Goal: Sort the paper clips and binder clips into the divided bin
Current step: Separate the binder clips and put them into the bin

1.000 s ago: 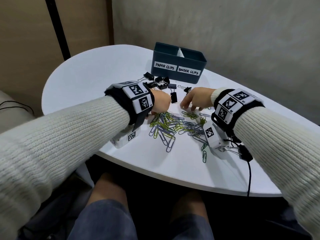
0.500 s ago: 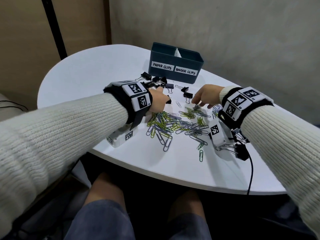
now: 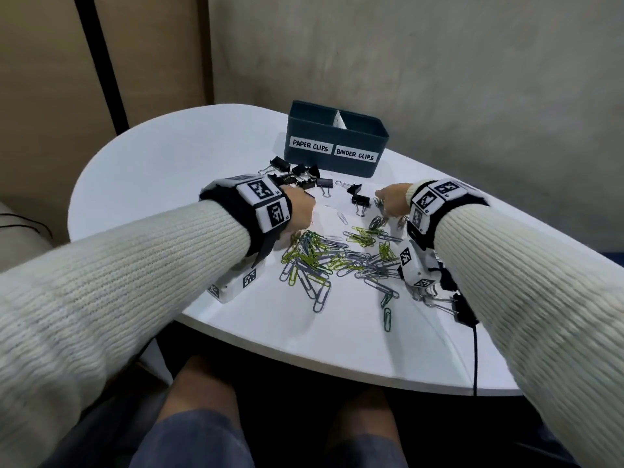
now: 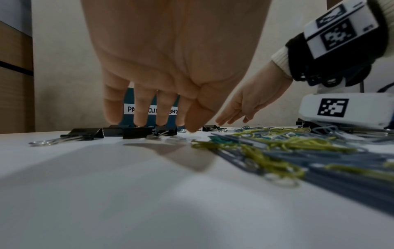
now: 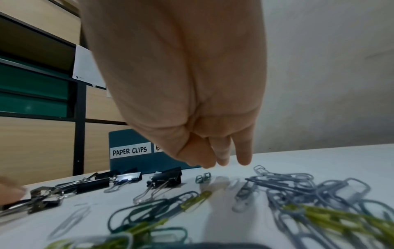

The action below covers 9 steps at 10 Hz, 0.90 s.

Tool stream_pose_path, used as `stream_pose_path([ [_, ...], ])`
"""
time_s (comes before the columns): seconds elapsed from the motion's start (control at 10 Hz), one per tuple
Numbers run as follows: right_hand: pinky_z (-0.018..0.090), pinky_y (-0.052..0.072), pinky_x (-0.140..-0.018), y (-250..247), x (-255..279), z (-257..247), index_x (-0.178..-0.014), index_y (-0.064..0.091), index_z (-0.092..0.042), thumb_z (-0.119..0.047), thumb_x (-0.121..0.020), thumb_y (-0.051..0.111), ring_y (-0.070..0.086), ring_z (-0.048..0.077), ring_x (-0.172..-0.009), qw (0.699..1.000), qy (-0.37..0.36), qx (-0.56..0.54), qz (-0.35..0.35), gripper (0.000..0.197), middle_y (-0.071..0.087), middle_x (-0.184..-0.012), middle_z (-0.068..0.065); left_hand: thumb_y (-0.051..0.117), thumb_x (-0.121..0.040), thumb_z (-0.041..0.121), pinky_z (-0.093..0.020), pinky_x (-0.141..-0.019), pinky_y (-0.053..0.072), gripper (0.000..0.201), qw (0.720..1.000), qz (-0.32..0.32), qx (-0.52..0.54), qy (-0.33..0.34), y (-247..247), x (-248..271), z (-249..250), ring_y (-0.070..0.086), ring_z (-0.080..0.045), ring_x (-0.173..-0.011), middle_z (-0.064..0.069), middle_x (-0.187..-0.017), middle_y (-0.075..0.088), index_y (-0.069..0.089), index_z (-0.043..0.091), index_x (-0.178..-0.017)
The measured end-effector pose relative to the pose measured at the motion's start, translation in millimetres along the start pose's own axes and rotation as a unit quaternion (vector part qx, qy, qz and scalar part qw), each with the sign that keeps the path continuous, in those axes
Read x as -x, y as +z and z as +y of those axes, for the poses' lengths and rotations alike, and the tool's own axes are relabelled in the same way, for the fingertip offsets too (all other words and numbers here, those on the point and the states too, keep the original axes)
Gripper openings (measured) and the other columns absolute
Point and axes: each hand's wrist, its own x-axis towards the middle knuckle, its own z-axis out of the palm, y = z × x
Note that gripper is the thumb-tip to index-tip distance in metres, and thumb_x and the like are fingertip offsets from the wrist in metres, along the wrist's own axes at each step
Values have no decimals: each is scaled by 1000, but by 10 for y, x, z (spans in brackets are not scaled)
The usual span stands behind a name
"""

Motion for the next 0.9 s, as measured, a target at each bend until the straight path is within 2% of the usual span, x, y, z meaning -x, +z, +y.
stream_pose_path([
  [0.1,43,47,-99,-37,23,-1,-126,59,-12,-19,-87,57,57,32,-117,1000,7,16,-17,39,60,-127,13,34,-101,24,-34,-90,43,41,998,5,67,1,-20,-39,-17,52,-28,-115,-16,-135,50,49,2,-132],
  [0.2,35,52,-82,-170,243,-55,-123,61,-7,-14,-90,54,61,31,-115,998,2,-43,-46,34,64,-123,12,30,-98,51,-27,-74,45,62,995,-24,98,24,-47,21,10,60,-23,-98,-14,-123,62,54,3,-128],
  [0.3,40,51,-95,-294,393,-1,-123,61,-6,8,-90,33,60,29,-117,986,1,-148,-79,45,61,-124,5,37,-88,65,-18,-45,36,71,987,-60,147,23,-69,80,31,58,-16,-75,-11,-112,60,50,8,-128],
  [0.4,38,51,-87,-293,397,105,-127,58,-6,11,-89,27,62,29,-106,986,23,-159,-40,52,58,-130,11,59,-75,67,-21,-45,43,79,980,-95,171,36,-63,121,8,58,-24,-107,-8,-134,49,40,20,-136],
  [0.5,39,49,-89,-187,401,105,-130,55,-5,-3,-90,49,55,26,-93,994,44,-97,-37,40,59,-129,18,80,-62,53,-33,-65,58,92,972,-145,183,41,-50,169,-12,63,-24,-96,-5,-119,52,33,28,-138],
  [0.6,39,49,-89,-87,361,95,-126,58,-5,-10,-88,55,60,30,-100,999,28,-30,-31,39,62,-125,18,89,-56,37,-35,-78,58,100,971,-144,183,50,-18,167,-6,63,-16,-71,-1,-108,51,30,30,-136],
  [0.7,31,51,-75,-107,382,0,-116,65,-1,3,-88,47,59,24,-90,991,-5,-113,-74,33,67,-113,14,89,-60,25,-39,-78,59,92,964,-148,217,43,26,130,6,60,-18,-66,0,-96,50,33,25,-134],
  [0.8,35,53,-80,-191,435,-37,-116,63,-3,12,-88,35,59,24,-93,979,-9,-187,-84,42,58,-107,10,82,-71,21,-35,-66,58,74,952,-128,274,48,54,75,33,56,-17,-65,-4,-102,50,39,18,-131],
  [0.9,33,51,-83,-220,450,-7,-129,55,-6,4,-91,43,60,30,-111,991,11,-126,-32,41,58,-122,11,76,-78,29,-32,-60,58,66,960,-83,266,43,61,63,36,53,-14,-63,-9,-119,49,40,16,-132],
])
